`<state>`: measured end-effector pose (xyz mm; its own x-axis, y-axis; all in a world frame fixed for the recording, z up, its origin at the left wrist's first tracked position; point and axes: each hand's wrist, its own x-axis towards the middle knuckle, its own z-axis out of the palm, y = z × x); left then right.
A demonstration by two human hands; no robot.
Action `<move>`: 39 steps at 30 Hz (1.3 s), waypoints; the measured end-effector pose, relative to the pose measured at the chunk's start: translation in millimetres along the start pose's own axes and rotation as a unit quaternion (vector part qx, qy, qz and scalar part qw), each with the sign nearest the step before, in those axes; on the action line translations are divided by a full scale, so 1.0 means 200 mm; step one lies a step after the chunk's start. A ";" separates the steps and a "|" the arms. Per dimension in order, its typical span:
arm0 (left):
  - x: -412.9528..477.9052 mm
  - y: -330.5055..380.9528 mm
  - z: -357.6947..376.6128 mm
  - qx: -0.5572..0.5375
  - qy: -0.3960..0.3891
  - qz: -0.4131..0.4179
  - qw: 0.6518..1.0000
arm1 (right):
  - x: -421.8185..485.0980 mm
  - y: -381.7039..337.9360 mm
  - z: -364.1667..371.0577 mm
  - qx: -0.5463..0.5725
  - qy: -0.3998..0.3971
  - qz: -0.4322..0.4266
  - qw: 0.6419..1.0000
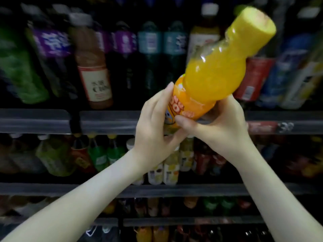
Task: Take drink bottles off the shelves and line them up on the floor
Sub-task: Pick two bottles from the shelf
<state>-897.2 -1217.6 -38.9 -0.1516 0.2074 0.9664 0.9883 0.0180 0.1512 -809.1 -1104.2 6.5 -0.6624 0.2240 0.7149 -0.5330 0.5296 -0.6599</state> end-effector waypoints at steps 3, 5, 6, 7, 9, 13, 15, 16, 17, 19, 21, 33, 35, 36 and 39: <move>-0.18 0.06 0.16 -0.043 -0.072 0.014 0.996 | -0.22 0.13 -0.19 0.015 -0.003 0.096 0.995; -0.35 0.06 0.28 -0.077 -0.162 0.013 0.984 | -0.37 0.25 -0.31 0.026 -0.009 0.181 0.983; -0.43 0.06 0.33 -0.083 -0.211 0.003 0.974 | -0.45 0.31 -0.37 0.023 -0.015 0.219 0.975; -0.52 0.06 0.37 -0.080 -0.260 -0.010 0.962 | -0.53 0.38 -0.42 0.014 -0.013 0.253 0.967; -0.66 0.06 0.46 -0.057 -0.345 -0.024 0.936 | -0.67 0.51 -0.52 -0.016 -0.001 0.303 0.953; -0.77 0.09 0.67 0.042 -0.443 -0.139 0.885 | -0.87 0.72 -0.68 -0.079 0.026 0.349 0.933; -0.76 0.10 0.75 0.070 -0.494 -0.298 0.814 | -0.90 0.79 -0.74 -0.090 0.039 0.366 0.926; -0.75 0.10 0.80 0.076 -0.503 -0.360 0.782 | -0.90 0.82 -0.76 -0.090 0.043 0.370 0.924; -0.74 0.10 0.84 0.084 -0.502 -0.393 0.766 | -0.90 0.86 -0.77 -0.091 0.050 0.374 0.922; -0.71 0.11 0.90 0.112 -0.469 -0.399 0.780 | -0.88 0.94 -0.80 -0.097 0.062 0.379 0.918; -0.68 0.13 0.95 0.149 -0.414 -0.391 0.809 | -0.84 1.03 -0.82 -0.100 0.065 0.382 0.916; -0.71 0.19 1.11 0.273 -0.336 -0.409 0.803 | -0.65 1.35 -0.71 -0.109 -0.001 0.356 0.928; -0.71 0.20 1.14 0.307 -0.348 -0.396 0.792 | -0.64 1.37 -0.71 -0.128 -0.018 0.351 0.928; -0.70 0.20 1.15 0.338 -0.369 -0.377 0.779 | -0.65 1.38 -0.70 -0.150 -0.026 0.345 0.926; -0.66 0.23 1.15 0.420 -0.446 -0.314 0.726 | -0.67 1.37 -0.71 -0.216 -0.040 0.324 0.920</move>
<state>-827.8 -1019.1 -207.6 -0.8760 0.4446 0.1867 0.4457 0.8943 -0.0386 -791.0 -874.0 -237.3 -0.8134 0.5554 0.1730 0.2346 0.5853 -0.7761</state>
